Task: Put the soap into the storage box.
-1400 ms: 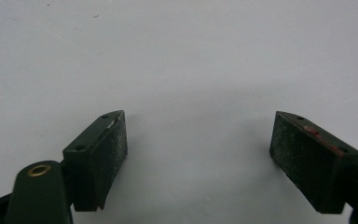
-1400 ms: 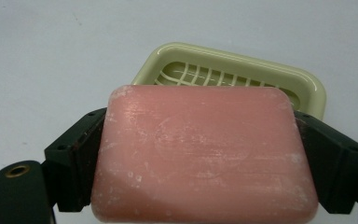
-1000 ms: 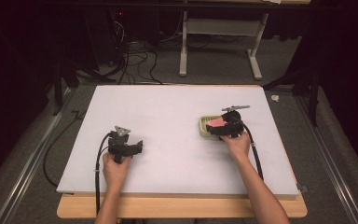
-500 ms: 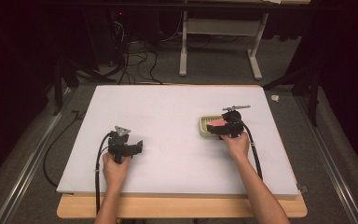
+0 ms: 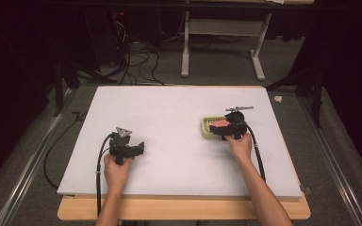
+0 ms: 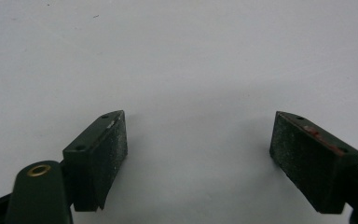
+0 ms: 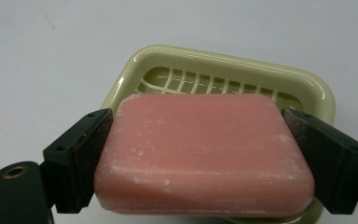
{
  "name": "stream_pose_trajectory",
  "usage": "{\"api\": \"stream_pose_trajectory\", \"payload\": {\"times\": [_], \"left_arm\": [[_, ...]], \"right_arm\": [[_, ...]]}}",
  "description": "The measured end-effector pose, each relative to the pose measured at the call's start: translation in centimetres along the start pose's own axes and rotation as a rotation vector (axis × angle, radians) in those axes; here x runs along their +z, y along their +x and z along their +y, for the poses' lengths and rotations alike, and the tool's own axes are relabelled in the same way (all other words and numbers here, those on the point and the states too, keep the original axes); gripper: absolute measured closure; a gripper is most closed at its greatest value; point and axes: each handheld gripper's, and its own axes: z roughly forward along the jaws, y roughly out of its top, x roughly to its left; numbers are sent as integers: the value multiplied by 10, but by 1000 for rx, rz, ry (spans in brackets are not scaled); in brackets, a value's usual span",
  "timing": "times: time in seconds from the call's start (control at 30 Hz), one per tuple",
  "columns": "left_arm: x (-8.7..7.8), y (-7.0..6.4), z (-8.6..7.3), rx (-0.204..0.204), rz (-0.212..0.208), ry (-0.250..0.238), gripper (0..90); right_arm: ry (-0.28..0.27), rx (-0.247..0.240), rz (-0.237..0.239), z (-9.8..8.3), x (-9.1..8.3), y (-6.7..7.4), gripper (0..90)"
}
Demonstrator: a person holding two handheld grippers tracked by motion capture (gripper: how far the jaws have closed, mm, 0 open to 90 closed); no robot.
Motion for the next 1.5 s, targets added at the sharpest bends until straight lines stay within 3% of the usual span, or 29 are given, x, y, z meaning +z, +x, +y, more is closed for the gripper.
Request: {"api": "stream_pose_trajectory", "payload": {"times": [0.5,1.5], "left_arm": [[0,0,0,0,0,0,196],[0,0,0,0,0,1,195]], "right_arm": [[-21,4,1,-1,-10,0,123],[-139,-40,26,1,-50,5,148]]}}
